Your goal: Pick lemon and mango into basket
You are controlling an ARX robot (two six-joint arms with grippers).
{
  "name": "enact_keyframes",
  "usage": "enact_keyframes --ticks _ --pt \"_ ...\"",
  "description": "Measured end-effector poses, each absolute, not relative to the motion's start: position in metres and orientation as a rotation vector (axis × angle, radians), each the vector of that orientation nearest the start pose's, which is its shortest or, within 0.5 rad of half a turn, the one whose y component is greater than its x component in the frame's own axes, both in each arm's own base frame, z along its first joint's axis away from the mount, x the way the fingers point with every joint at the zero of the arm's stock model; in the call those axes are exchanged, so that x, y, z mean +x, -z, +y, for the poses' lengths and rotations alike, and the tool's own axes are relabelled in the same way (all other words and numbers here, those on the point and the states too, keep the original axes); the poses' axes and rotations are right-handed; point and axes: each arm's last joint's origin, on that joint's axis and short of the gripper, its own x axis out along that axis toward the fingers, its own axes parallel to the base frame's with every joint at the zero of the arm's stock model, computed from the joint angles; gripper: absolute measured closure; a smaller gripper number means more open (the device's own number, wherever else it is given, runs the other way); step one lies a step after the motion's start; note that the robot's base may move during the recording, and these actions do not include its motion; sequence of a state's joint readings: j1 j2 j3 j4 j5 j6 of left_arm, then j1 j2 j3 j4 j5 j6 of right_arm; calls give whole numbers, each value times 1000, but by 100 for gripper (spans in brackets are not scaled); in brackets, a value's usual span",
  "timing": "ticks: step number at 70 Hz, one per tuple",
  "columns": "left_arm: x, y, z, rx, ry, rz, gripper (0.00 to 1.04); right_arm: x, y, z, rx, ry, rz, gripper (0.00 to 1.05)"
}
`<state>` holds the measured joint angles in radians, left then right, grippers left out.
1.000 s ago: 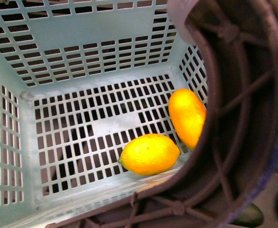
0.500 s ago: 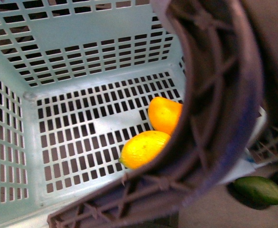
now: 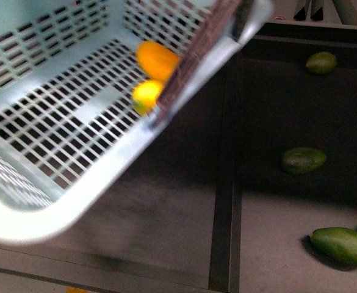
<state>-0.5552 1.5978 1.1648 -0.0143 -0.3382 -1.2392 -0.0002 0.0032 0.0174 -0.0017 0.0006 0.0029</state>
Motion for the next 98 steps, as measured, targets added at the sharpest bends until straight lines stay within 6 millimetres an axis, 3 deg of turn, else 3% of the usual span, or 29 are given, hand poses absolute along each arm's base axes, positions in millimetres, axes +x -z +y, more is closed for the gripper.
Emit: enact_keyframes --ticks 10,21,35,45,56,61,69,78,85,87,92,96,98 --pt "384 -269 -164 -1139 -189 359 91 97 -169 0 2 0 -13 9" --pt "444 -241 -161 -1322 -285 361 91 97 -169 0 3 0 -13 9" --pt "487 -201 -171 -1378 -326 412 91 97 -169 0 3 0 -13 9" --pt "496 -166 -173 -1359 -357 455 91 97 -169 0 3 0 -13 9" --pt "483 -141 -171 -1361 -386 475 91 97 -169 0 3 0 -13 9" --pt "476 -141 -170 -1376 -371 458 90 97 -169 0 3 0 -13 9" --pt "465 -141 -164 -1377 -369 427 66 97 -169 0 3 0 -13 9" --pt "445 -167 -152 -1389 -379 381 37 97 -169 0 3 0 -13 9" --pt "414 -186 -135 -1347 -449 367 14 97 -169 0 3 0 -13 9" --pt "396 -191 -126 -1312 -489 380 5 97 -169 0 3 0 -13 9" --pt "365 -195 -113 -1219 -493 419 9 97 -169 0 3 0 -13 9" --pt "341 -198 -105 -1084 -223 320 21 97 -169 0 3 0 -13 9" --pt "325 -201 -98 -907 -101 229 28 97 -169 0 2 0 -13 9"
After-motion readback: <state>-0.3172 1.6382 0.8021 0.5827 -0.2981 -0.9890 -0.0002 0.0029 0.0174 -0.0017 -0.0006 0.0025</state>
